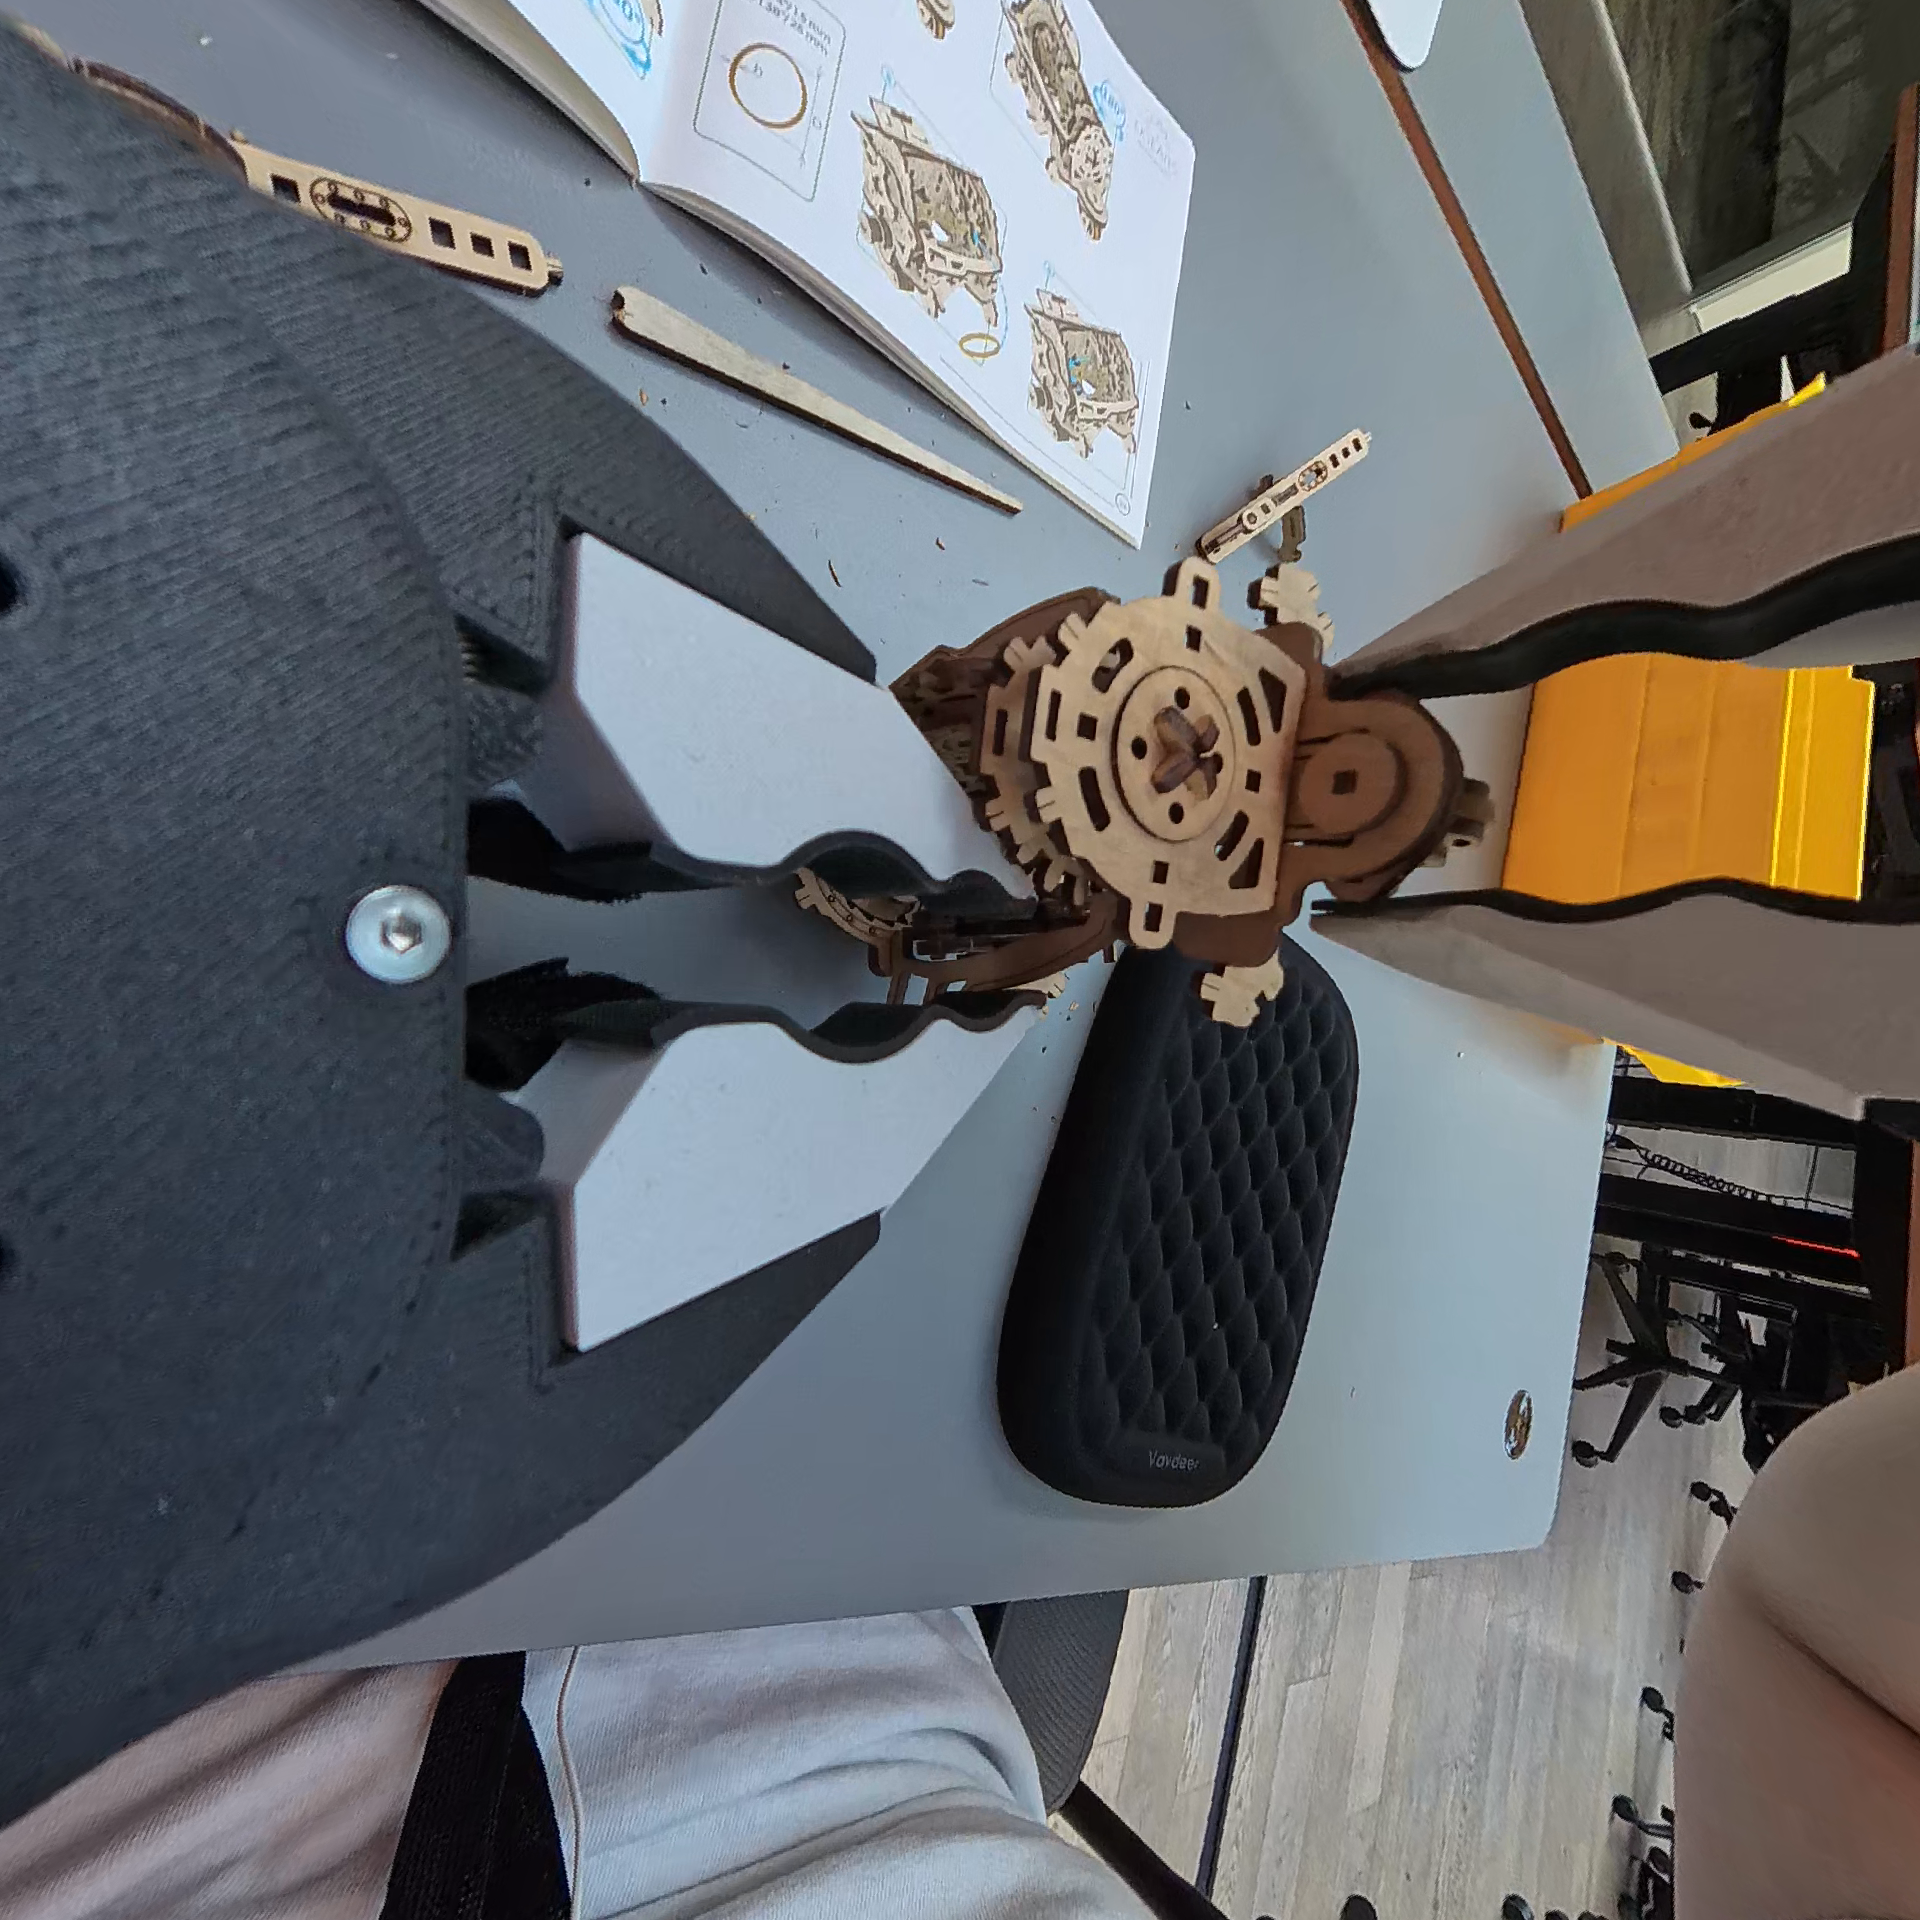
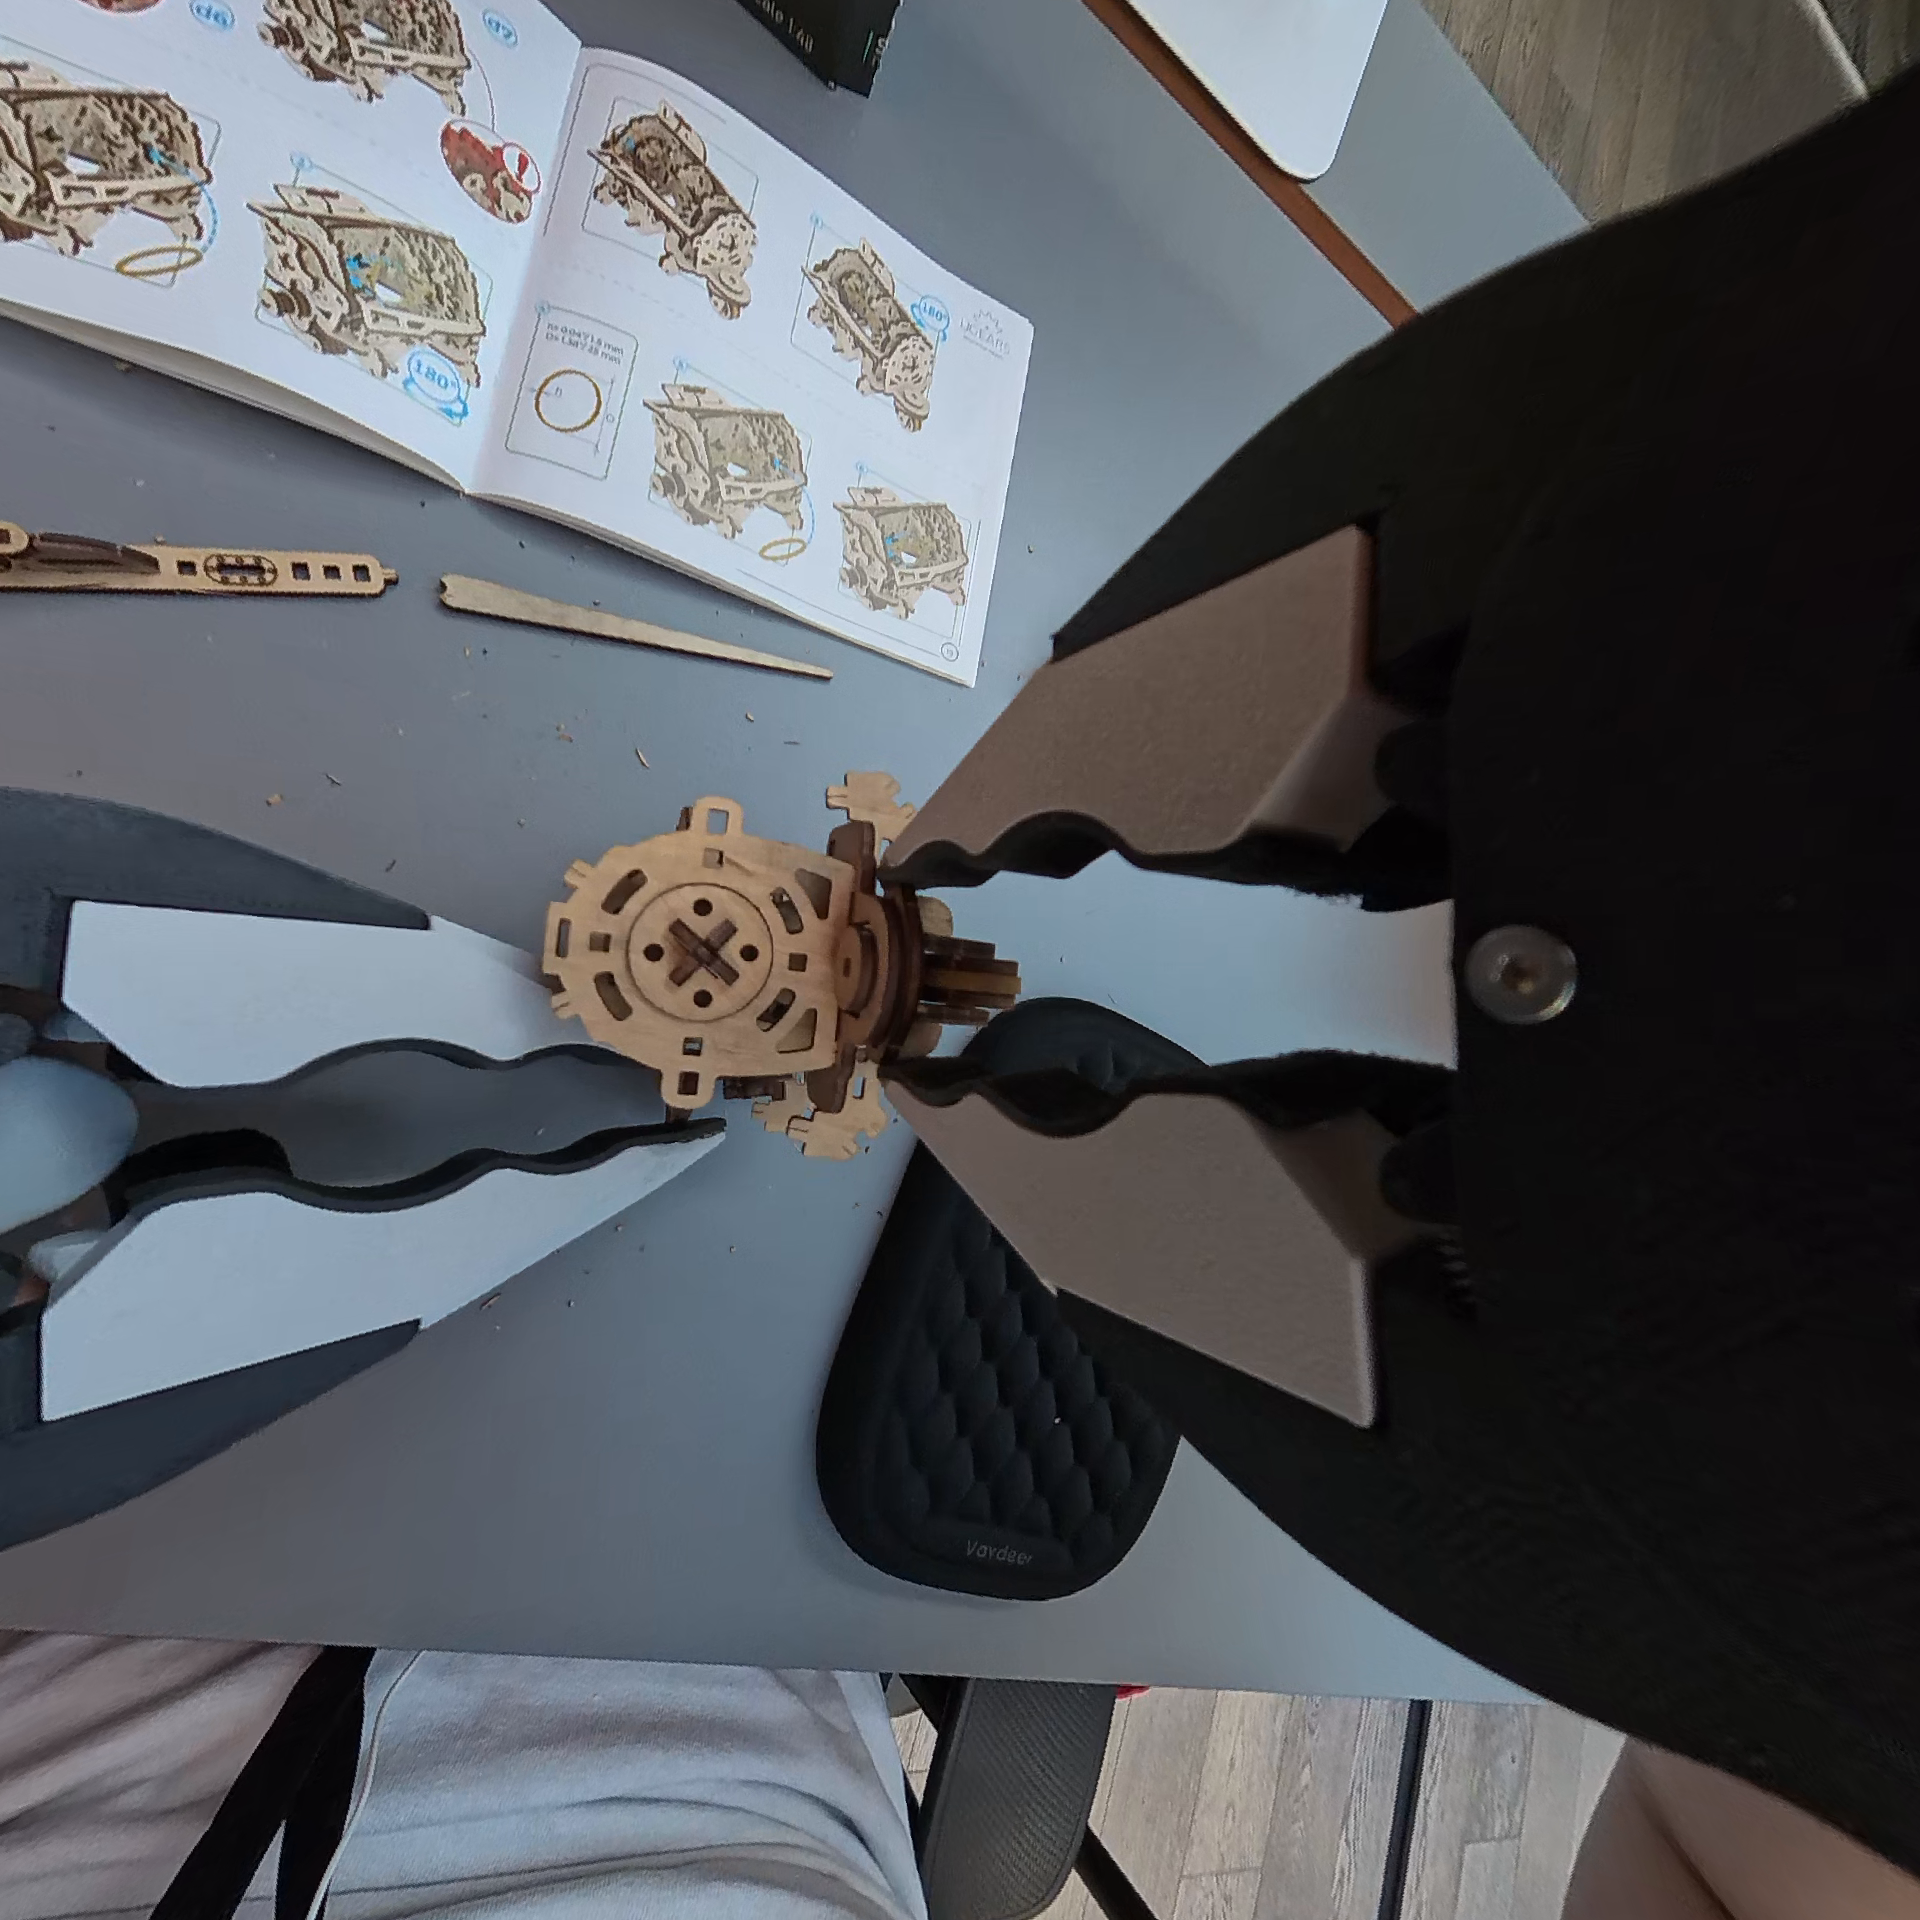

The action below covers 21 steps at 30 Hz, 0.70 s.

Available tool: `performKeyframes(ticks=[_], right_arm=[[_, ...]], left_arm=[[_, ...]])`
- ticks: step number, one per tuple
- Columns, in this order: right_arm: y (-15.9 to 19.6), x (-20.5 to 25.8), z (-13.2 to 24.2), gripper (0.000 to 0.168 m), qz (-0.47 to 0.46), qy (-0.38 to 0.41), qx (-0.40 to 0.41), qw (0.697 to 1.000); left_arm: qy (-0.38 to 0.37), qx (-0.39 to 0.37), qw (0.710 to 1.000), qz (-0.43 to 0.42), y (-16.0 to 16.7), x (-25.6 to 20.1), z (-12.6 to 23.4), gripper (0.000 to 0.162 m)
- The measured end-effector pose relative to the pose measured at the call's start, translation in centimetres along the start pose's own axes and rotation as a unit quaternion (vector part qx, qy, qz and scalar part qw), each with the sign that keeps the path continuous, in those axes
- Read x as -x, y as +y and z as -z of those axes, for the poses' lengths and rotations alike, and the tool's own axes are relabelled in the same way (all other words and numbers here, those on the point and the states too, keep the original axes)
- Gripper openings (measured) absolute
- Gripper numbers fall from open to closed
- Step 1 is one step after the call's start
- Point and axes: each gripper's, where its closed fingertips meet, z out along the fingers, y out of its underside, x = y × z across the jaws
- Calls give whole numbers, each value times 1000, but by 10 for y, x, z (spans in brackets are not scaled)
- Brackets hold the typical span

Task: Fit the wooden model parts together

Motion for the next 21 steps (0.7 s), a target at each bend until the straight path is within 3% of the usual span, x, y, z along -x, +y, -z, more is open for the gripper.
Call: performKeyframes(ticks=[13,21], right_arm=[[0,-2,1,32,4,11,0,1000],[-8,-2,7,32,-1,5,-56,998]], left_arm=[[7,0,1000,1,0,-2,0,13],[12,7,1000,3,2,-3,-1,16]])
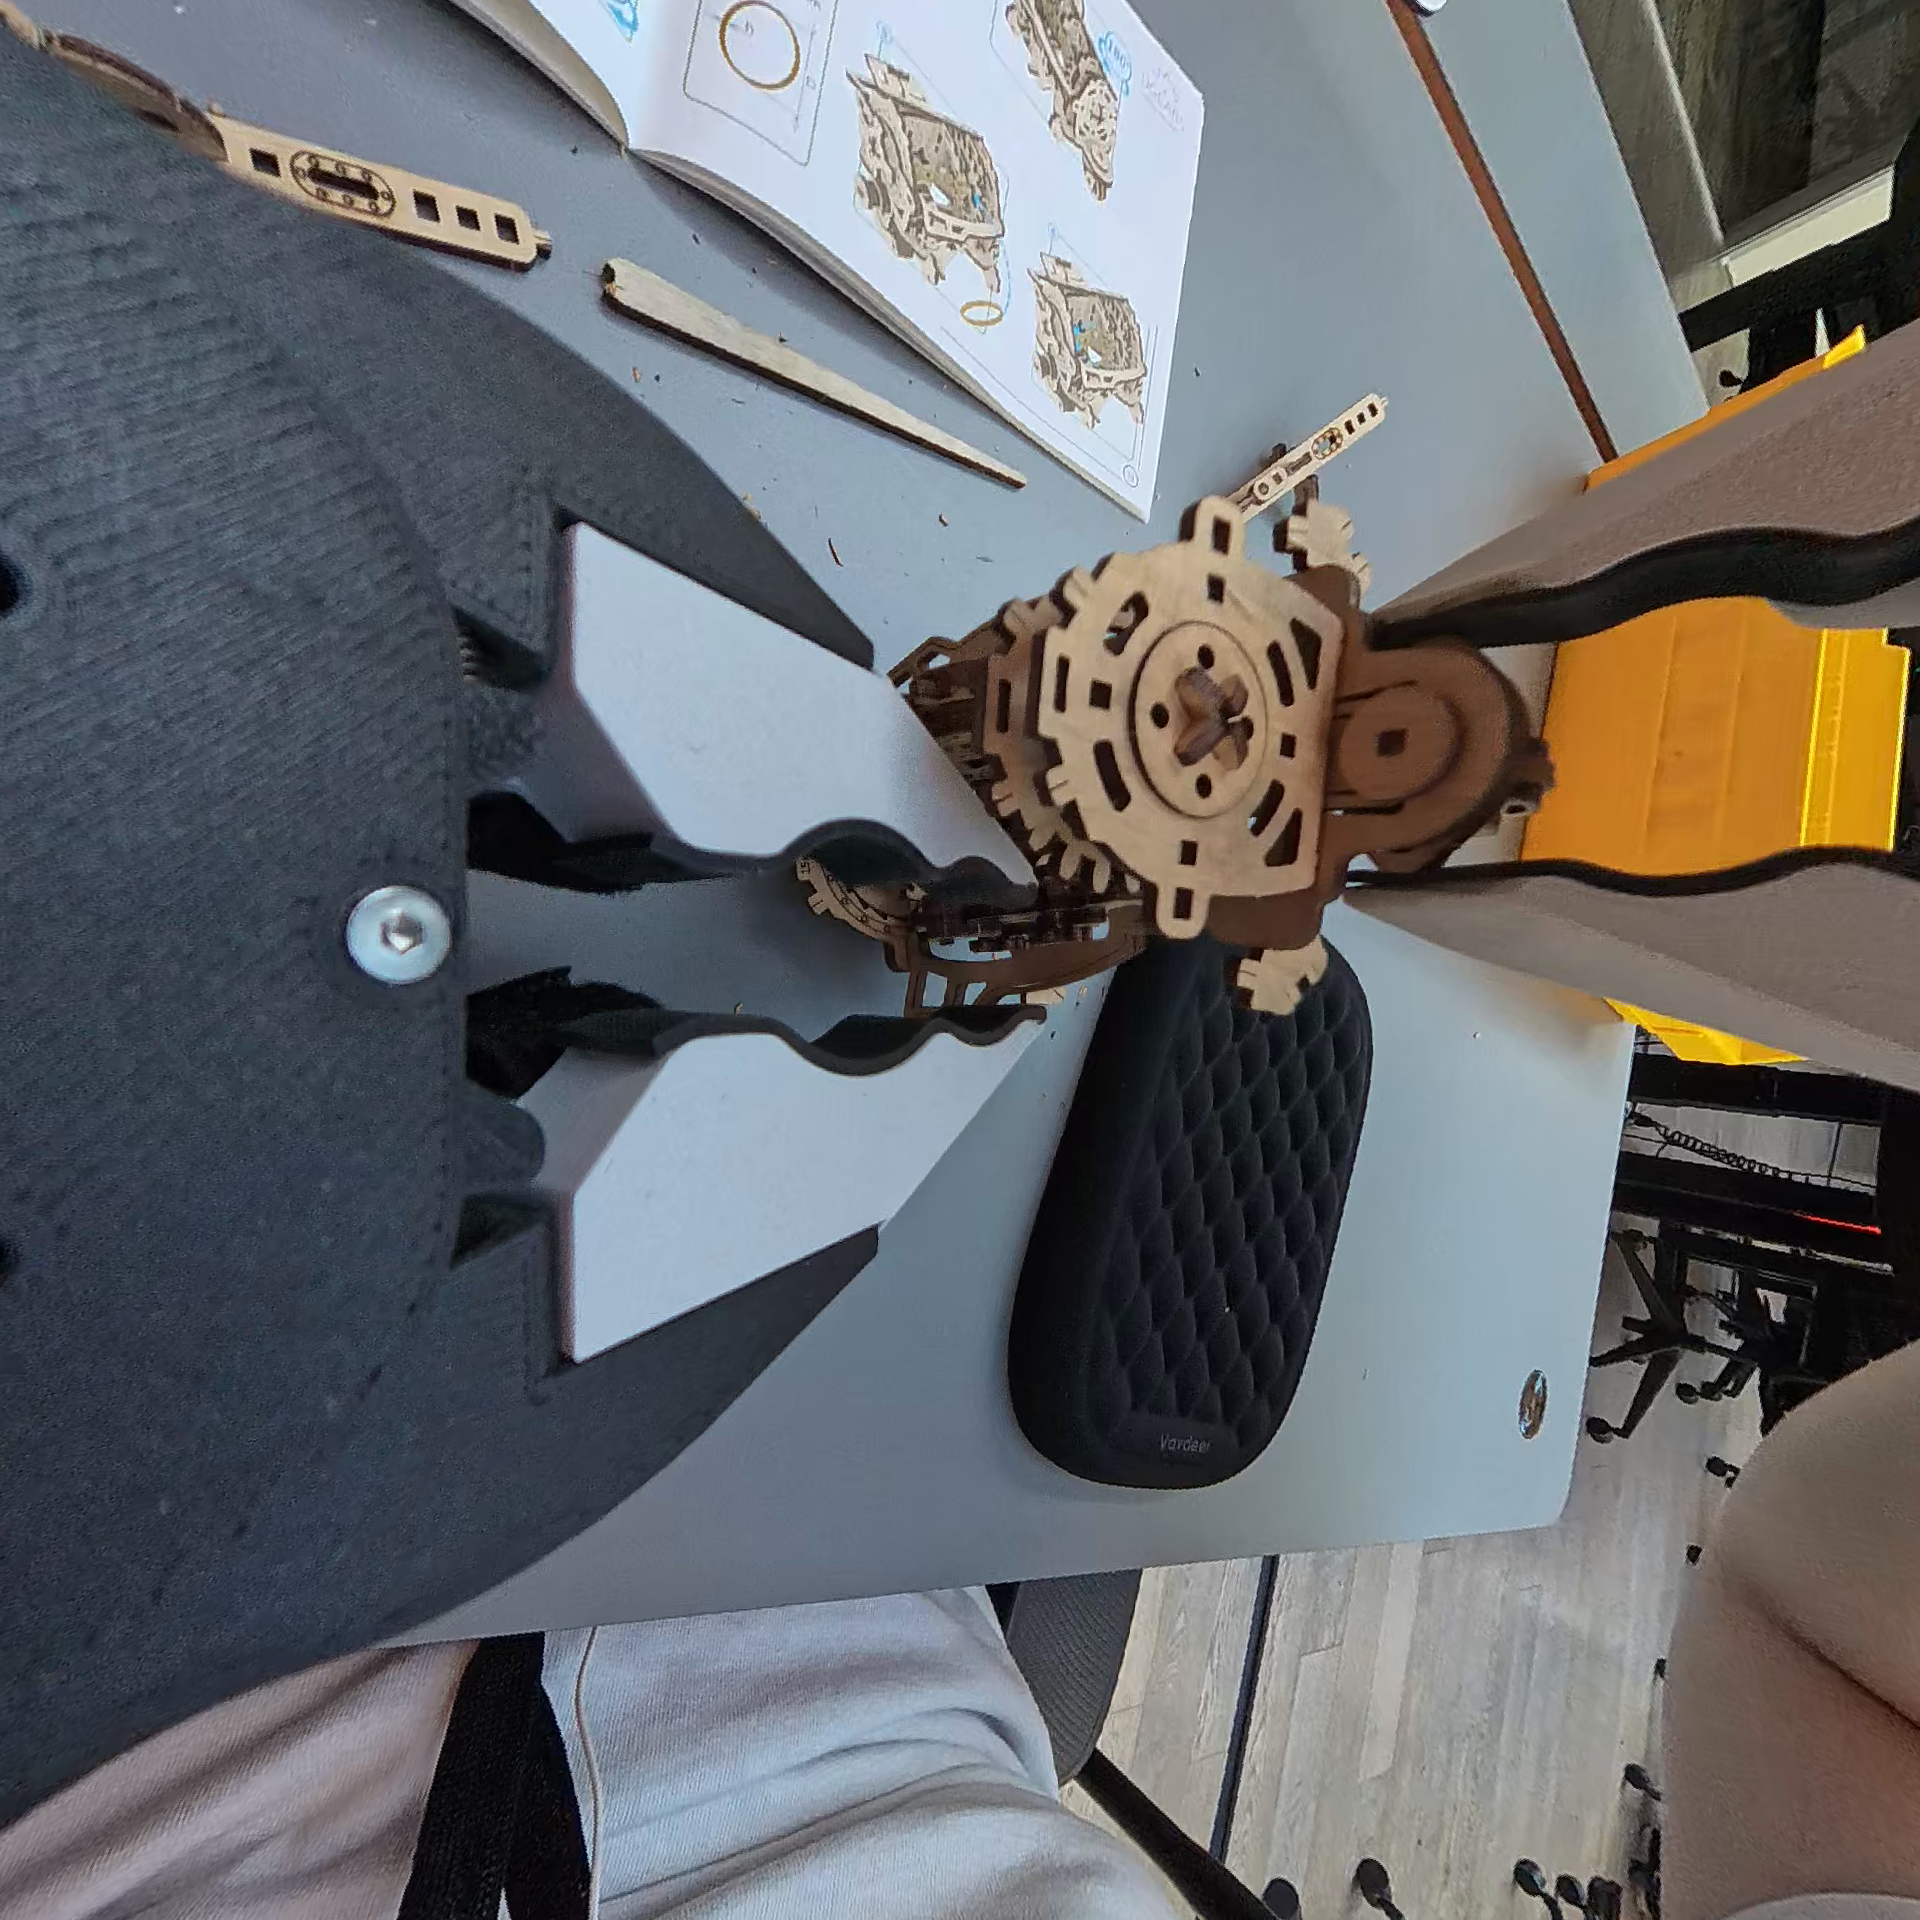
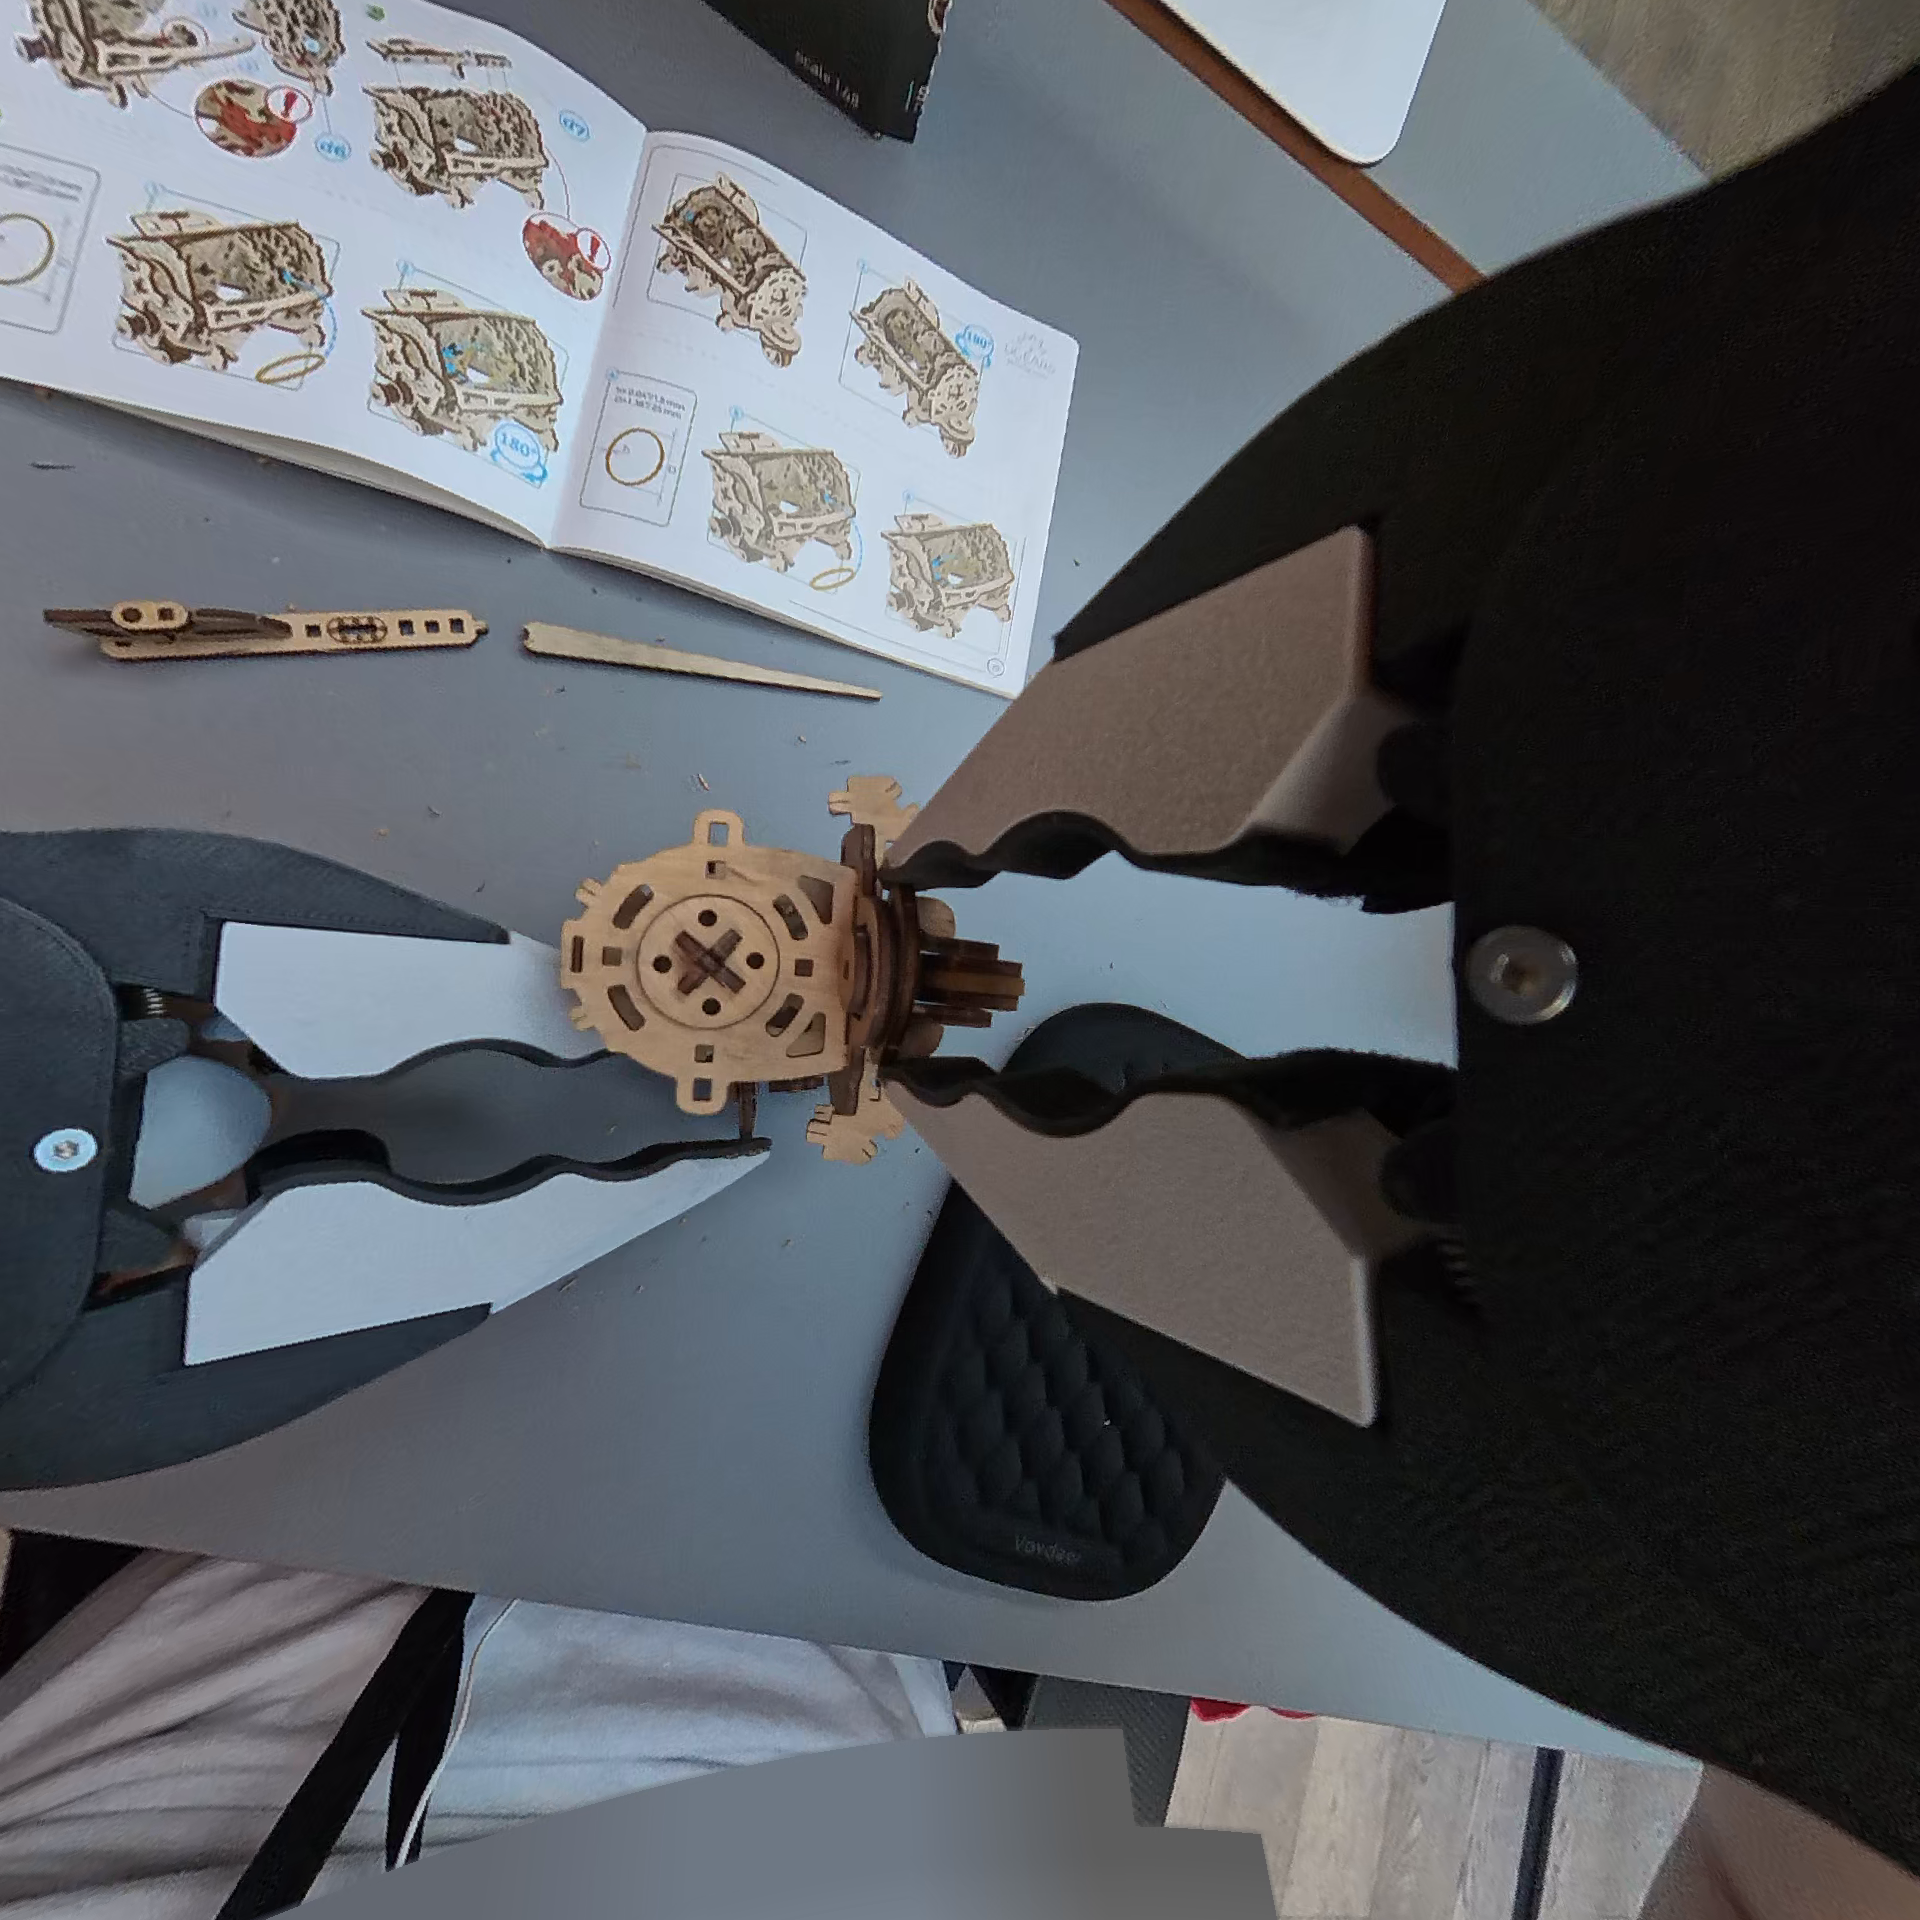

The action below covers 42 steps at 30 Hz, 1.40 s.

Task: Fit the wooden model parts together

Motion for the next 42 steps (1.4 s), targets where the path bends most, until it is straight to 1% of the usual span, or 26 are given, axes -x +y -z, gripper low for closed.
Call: performKeyframes(ticks=[2,5,13,18,22,26,29,32,36,40,42], right_arm=[[0,-2,2,32,-8,2,-15,1000],[1,-4,6,32,-15,5,-35,999],[9,-17,26,32,-52,34,-93,994],[21,-21,38,32,-85,50,-132,986],[39,-16,36,33,-107,57,-141,983],[54,-9,28,32,-124,45,-156,979],[60,-5,22,32,-129,32,-167,977],[58,-4,16,32,-128,23,-176,976],[47,-5,14,32,-119,4,-185,975],[37,-7,11,32,-108,-23,-172,979],[34,-8,11,33,-103,-34,-160,981]], left_arm=[[0,0,1000,-1,0,0,0,18],[-2,4,1000,5,2,1,1,26],[-3,-10,1000,25,1,4,10,28],[-15,-22,999,43,0,12,23,28],[-24,-30,997,64,1,20,33,29],[-27,-4,996,86,12,26,32,33],[-36,7,996,77,13,30,29,34],[-52,10,997,65,9,37,30,34],[-50,-2,996,73,-2,43,32,36],[-50,-24,996,69,-17,50,36,44],[-50,-18,997,60,-21,54,37,46]])
